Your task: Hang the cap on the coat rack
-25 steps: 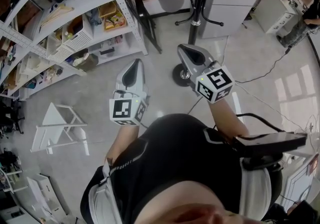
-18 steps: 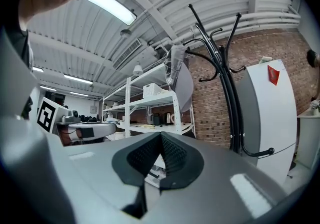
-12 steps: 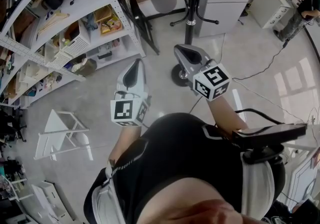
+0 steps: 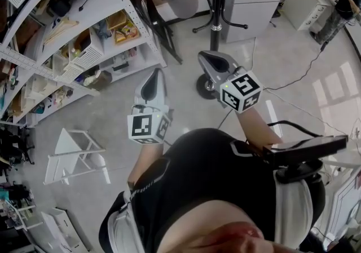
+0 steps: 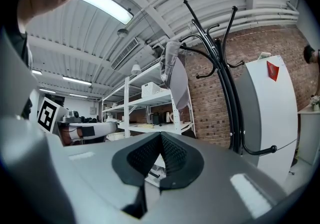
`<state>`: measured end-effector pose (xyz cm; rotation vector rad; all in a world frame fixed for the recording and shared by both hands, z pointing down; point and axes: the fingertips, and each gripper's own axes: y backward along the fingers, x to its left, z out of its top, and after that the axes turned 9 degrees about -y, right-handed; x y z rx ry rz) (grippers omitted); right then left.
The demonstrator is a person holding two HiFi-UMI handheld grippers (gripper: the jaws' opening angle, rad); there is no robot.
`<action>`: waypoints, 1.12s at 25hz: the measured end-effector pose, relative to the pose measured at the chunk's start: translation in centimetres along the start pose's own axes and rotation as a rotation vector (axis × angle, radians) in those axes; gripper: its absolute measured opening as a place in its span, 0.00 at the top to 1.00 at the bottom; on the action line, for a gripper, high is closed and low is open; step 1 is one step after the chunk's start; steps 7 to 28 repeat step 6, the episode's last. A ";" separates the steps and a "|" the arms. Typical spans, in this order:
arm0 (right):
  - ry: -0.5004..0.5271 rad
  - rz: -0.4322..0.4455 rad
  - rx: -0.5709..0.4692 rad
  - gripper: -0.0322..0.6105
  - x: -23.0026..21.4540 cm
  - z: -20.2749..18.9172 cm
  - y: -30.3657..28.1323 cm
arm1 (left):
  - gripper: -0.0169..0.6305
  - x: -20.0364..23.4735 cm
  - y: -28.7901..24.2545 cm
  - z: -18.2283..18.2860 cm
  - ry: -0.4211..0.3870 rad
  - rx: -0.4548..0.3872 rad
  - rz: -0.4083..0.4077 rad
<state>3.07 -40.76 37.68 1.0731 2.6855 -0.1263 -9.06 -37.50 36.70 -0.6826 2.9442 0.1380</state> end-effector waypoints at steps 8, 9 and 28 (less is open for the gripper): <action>-0.001 0.007 0.010 0.94 -0.6 0.0 -0.8 | 0.97 0.4 -0.3 -0.3 0.016 0.006 0.009; -0.001 0.007 0.010 0.94 -0.6 0.0 -0.8 | 0.97 0.4 -0.3 -0.3 0.016 0.006 0.009; -0.001 0.007 0.010 0.94 -0.6 0.0 -0.8 | 0.97 0.4 -0.3 -0.3 0.016 0.006 0.009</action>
